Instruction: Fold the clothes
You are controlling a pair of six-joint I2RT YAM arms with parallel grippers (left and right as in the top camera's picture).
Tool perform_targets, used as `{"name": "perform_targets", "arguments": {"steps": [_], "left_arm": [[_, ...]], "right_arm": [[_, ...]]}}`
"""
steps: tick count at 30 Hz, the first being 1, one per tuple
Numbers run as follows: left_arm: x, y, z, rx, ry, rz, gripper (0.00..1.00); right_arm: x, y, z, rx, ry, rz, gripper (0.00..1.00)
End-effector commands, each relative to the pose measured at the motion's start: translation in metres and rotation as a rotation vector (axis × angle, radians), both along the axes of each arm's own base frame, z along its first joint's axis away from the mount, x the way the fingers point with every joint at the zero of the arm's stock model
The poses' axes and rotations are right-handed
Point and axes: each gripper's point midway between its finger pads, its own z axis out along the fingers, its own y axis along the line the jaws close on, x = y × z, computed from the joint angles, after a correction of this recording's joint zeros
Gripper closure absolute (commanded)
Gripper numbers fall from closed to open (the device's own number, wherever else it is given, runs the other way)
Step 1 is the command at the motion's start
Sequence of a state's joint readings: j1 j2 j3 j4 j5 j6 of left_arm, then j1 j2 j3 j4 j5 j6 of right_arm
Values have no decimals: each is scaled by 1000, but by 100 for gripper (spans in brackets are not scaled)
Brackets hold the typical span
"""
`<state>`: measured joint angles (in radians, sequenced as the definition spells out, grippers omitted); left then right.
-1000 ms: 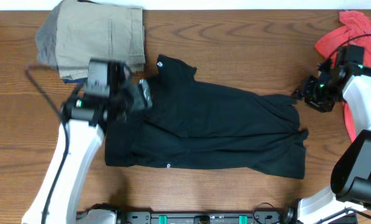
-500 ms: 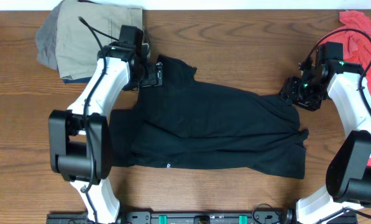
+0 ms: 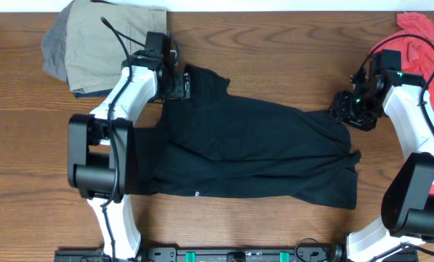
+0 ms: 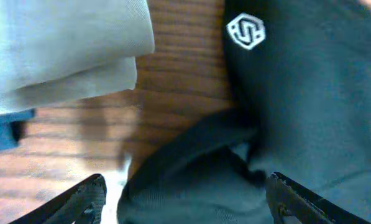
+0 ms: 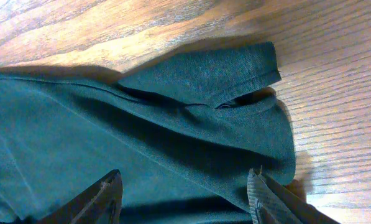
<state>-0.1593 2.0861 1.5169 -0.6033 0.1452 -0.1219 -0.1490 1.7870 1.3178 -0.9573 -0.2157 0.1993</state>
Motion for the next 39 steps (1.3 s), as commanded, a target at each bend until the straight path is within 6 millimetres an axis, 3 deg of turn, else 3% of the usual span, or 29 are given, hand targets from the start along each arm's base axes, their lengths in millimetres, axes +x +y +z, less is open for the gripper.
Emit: {"name": "perform_targets", "arguments": {"steps": [1, 11, 22, 28, 32, 39], "left_arm": [[10, 1, 1, 21, -33, -18, 17], [27, -2, 5, 9, -104, -17, 18], [32, -6, -19, -7, -89, -24, 19], [32, -7, -24, -10, -85, -26, 43], [32, -7, -25, -9, -84, -27, 94], [32, -7, -24, -9, -85, -26, 92]], "right_arm": [[3, 1, 1, -10, -7, 19, 37], [2, 0, 1, -12, -1, 19, 37], [2, 0, 1, -13, -1, 22, 37], [2, 0, 1, -13, -1, 21, 39], [0, -14, -1, -85, 10, 2, 41], [5, -39, 11, -158, -2, -47, 35]]}}
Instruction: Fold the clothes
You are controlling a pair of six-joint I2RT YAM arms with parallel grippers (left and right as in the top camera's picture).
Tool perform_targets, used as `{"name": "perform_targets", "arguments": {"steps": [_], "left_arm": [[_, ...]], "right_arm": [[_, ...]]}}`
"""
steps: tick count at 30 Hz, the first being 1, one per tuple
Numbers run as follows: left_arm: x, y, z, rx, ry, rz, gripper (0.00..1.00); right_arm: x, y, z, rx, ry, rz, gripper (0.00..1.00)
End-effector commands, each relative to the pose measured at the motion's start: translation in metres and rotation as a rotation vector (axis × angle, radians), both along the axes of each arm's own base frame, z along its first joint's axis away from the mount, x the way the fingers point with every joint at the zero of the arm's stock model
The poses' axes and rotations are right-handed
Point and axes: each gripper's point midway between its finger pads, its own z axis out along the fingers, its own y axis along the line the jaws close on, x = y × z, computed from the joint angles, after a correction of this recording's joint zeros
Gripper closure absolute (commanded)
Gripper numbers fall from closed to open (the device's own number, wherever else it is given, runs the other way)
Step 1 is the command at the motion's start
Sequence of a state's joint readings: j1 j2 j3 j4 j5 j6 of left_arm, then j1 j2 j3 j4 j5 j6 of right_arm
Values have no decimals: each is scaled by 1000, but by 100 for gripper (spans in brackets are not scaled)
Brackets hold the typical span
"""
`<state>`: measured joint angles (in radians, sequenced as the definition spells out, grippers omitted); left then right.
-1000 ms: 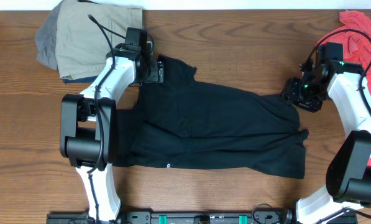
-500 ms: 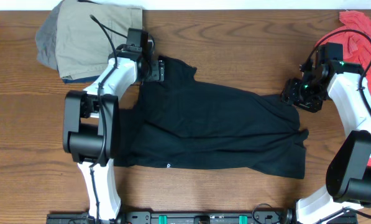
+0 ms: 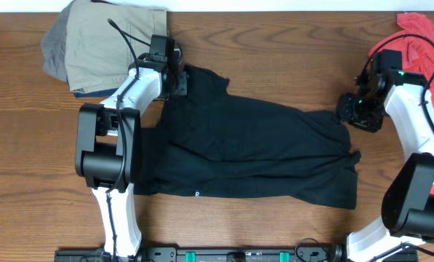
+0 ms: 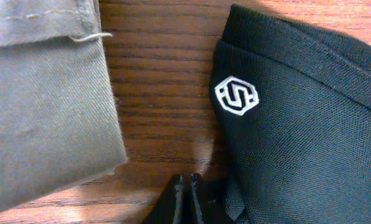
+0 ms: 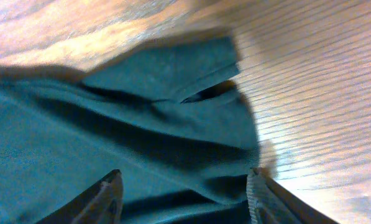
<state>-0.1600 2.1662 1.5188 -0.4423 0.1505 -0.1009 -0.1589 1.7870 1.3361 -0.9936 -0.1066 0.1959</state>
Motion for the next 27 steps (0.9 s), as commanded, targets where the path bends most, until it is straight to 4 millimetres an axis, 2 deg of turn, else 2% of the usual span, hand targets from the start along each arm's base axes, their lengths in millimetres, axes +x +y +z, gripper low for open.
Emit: {"name": "perform_targets", "arguments": {"steps": [1, 6, 11, 19, 27], "left_arm": [[3, -1, -2, 2, -1, -3, 92], [2, -1, -2, 2, 4, -1, 94], [2, -2, -3, 2, 5, -1, 94], [-3, -1, -4, 4, 24, -2, 94], [-3, -1, -5, 5, 26, -2, 94]], "right_arm": [[14, -20, 11, -56, -49, -28, 32], [30, -29, 14, -70, -117, -34, 28], [31, -29, 7, -67, -103, -35, 28], [28, -26, -26, -40, -22, -31, 29], [37, -17, -58, 16, 2, -19, 34]]}}
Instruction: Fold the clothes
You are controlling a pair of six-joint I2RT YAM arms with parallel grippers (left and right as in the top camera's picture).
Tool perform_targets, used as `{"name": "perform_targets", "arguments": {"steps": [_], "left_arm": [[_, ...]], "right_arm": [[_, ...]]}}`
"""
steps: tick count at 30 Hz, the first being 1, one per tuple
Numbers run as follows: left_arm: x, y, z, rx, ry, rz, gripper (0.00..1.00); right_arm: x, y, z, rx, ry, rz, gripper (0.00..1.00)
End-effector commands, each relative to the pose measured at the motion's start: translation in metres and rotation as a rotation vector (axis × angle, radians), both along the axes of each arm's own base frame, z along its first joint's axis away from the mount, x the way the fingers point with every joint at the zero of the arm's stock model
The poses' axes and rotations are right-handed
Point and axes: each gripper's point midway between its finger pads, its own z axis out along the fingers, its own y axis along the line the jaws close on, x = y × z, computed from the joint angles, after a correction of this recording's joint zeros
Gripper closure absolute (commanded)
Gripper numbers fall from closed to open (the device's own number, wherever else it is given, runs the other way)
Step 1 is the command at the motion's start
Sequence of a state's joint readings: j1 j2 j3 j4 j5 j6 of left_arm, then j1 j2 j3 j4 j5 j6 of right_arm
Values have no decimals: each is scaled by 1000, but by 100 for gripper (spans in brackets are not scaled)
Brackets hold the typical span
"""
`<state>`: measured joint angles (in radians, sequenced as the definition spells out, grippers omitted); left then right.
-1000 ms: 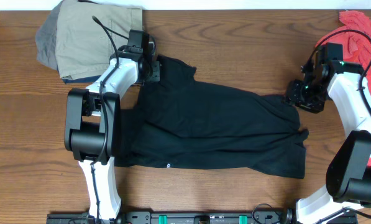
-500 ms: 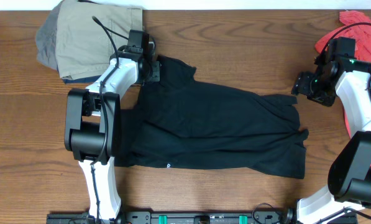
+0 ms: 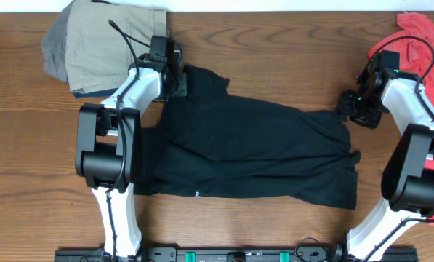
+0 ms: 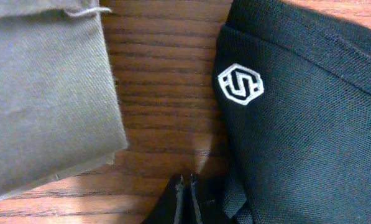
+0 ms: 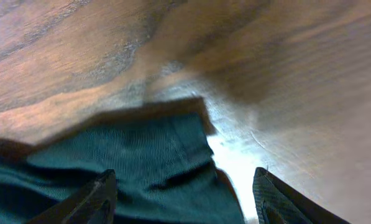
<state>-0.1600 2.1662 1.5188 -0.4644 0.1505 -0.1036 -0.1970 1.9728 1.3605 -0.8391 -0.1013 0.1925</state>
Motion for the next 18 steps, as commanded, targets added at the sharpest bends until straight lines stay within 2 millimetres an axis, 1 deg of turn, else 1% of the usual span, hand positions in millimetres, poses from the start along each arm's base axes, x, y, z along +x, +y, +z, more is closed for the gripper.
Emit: {"name": "perform_targets", "arguments": {"steps": [1, 2, 4, 6, 8, 15, 17, 18], "left_arm": [[2, -2, -2, 2, 4, -4, 94], [2, -2, -2, 3, 4, -4, 94], [2, -2, -2, 2, 4, -4, 94], [2, -2, -2, 2, 4, -4, 94], [2, -2, -2, 2, 4, -4, 93], [2, -2, -3, 2, 5, -4, 94], [2, -2, -3, 2, 4, -4, 93], [2, -2, -3, 2, 4, -4, 93]], "right_arm": [[7, 4, -5, 21, -4, 18, 35], [7, 5, -7, 21, -4, 24, 37], [8, 7, -8, 23, -3, 29, 46], [8, 13, -10, 33, 0, 40, 47], [8, 17, -13, 33, 6, 50, 44], [6, 18, -30, 40, 38, 52, 44], [7, 19, -34, 41, 42, 52, 48], [7, 19, -34, 41, 43, 53, 55]]}}
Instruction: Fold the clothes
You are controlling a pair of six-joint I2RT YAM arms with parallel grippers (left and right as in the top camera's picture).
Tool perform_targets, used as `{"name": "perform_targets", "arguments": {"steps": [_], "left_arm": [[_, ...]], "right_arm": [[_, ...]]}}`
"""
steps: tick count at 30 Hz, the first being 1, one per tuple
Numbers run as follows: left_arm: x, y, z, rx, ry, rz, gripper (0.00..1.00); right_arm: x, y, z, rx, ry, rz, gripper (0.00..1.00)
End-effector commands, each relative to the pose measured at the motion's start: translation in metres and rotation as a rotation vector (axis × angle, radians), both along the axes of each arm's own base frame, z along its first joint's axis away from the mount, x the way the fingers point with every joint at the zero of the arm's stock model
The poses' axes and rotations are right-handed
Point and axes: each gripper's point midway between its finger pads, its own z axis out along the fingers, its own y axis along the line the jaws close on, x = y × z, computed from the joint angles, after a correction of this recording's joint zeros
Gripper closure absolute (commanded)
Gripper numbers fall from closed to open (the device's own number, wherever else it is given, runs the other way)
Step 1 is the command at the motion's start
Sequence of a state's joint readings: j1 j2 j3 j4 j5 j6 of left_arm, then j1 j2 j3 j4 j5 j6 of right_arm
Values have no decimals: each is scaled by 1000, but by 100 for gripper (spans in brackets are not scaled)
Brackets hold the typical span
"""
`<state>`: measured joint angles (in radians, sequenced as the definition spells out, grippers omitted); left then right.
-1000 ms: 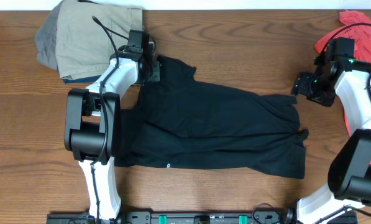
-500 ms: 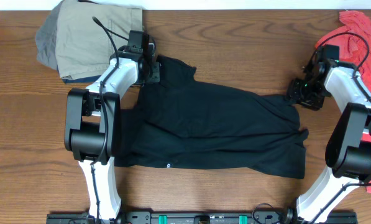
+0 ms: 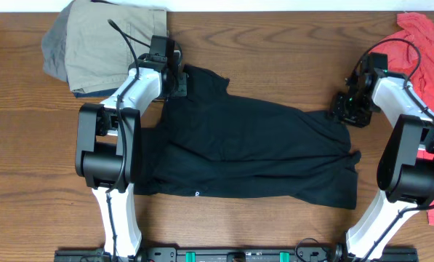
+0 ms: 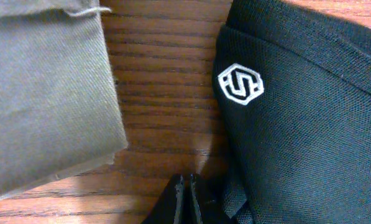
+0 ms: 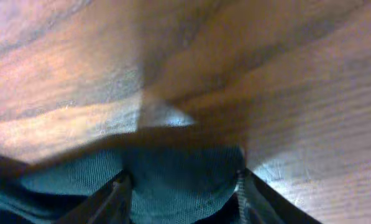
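Note:
A black shirt (image 3: 253, 149) lies spread across the middle of the wooden table (image 3: 289, 51). Its white hexagon logo (image 4: 239, 84) shows in the left wrist view. My left gripper (image 3: 179, 81) sits at the shirt's upper left corner, its fingers (image 4: 180, 200) pressed together, shut on a fold of the black cloth. My right gripper (image 3: 345, 110) is at the shirt's upper right sleeve end. It is open and low on the table, with the sleeve's cloth (image 5: 179, 180) lying between its two fingers (image 5: 118, 198).
A folded khaki garment (image 3: 107, 44) on grey cloth lies at the back left, right beside my left gripper; its edge (image 4: 48, 93) fills the left wrist view's left side. A red garment (image 3: 424, 36) lies at the back right, behind my right arm.
My right gripper has come down closer onto the sleeve's end, and the cloth now sits between its open fingers. The left gripper and the shirt have not moved.
At first both grippers were open, the left over the shirt's upper left corner and the right over the right sleeve. Then the left was shut on the cloth. The right was further out at the sleeve's tip each time, and now straddles it.

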<state>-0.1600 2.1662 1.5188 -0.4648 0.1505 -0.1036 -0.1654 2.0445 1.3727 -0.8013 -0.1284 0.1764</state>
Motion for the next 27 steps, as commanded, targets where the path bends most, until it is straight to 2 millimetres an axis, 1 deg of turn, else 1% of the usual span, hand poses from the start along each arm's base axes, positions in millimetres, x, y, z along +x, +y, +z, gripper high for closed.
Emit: {"name": "perform_targets", "arguments": {"steps": [1, 2, 3, 6, 9, 11, 13, 16, 18, 21, 23, 27], "left_arm": [[2, -2, -2, 2, 4, -4, 93], [2, -2, -2, 2, 4, -5, 94], [1, -3, -3, -3, 7, -7, 94], [-2, -18, 3, -89, 14, -42, 93], [-2, -31, 17, -156, 1, -70, 94], [-4, -32, 30, -166, -13, -80, 94], [-4, -32, 45, -162, -40, -98, 94], [-4, -32, 71, -166, -85, -105, 94], [-6, -32, 90, -169, -111, -107, 94], [-16, -30, 112, -171, -123, -108, 94], [-23, -29, 122, -171, -120, -108, 94], [-41, -26, 133, -166, -83, -104, 94]], "right_arm": [[-2, 3, -12, 12, 28, 3, 64], [-2, 3, -12, 12, 28, 2, 77], [-1, 3, -12, 13, 29, -6, 85], [-2, 1, -11, 13, 31, -16, 99], [-3, -1, -7, 14, 34, -23, 99], [-2, -6, -1, 8, 30, -33, 99], [0, -10, 10, 0, 19, -39, 99], [5, -14, 32, -4, -9, -48, 99], [6, -12, 46, 0, -24, -46, 99], [4, -12, 62, 2, -38, -48, 99], [1, -12, 68, 1, -40, -50, 99], [-7, -11, 76, 4, -27, -55, 99]]}}
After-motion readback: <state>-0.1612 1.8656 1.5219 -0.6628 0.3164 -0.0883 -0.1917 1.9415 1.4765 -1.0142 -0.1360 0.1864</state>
